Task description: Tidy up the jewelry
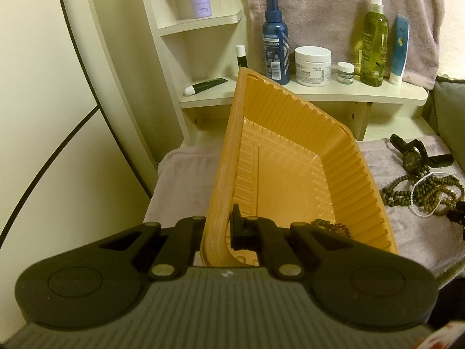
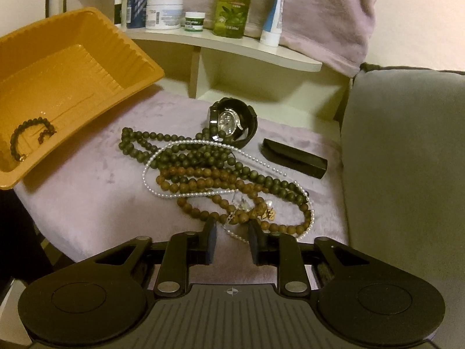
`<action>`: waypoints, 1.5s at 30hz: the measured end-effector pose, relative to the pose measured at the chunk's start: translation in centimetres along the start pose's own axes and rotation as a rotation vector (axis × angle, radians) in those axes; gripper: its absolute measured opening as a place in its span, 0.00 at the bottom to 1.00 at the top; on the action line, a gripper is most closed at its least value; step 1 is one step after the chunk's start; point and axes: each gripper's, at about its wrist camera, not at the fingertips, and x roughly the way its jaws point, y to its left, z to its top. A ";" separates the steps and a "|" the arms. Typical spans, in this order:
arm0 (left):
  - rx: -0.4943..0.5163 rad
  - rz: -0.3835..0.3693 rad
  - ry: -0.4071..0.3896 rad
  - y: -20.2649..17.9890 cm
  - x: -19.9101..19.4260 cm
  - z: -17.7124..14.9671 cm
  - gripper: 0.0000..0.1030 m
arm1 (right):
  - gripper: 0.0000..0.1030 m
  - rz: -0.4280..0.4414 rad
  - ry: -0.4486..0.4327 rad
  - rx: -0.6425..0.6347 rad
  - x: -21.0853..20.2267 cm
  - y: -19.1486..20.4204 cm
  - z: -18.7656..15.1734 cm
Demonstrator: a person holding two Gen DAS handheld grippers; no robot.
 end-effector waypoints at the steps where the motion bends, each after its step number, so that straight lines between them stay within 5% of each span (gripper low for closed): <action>1: -0.001 -0.001 -0.001 0.0 0.0 0.0 0.04 | 0.09 0.003 0.004 0.004 -0.1 0.1 0.0; 4: -0.001 -0.001 -0.002 0.0 -0.1 -0.1 0.05 | 0.00 0.004 0.008 0.000 -0.4 0.3 -0.1; 13: -0.002 0.000 -0.003 -0.1 -0.2 -0.2 0.05 | 0.01 -0.014 -0.017 0.141 -2.1 -1.4 -1.0; 18: -0.001 0.001 -0.002 -0.2 -0.2 -0.2 0.05 | 0.32 -0.070 -0.038 0.355 -1.9 -4.7 -1.0; 26: 0.003 0.005 0.001 -0.3 -0.3 -0.2 0.04 | 0.32 -0.076 -0.033 0.511 -0.5 -7.1 -0.7; 39: 0.002 0.000 0.002 -0.1 -0.1 -0.2 0.04 | 0.01 -0.081 -0.039 0.489 -0.3 -5.6 -0.3; 45: 0.000 -0.005 -0.001 -0.1 -0.3 -0.3 0.05 | 0.01 -0.105 -0.055 0.475 -1.7 -5.2 -0.5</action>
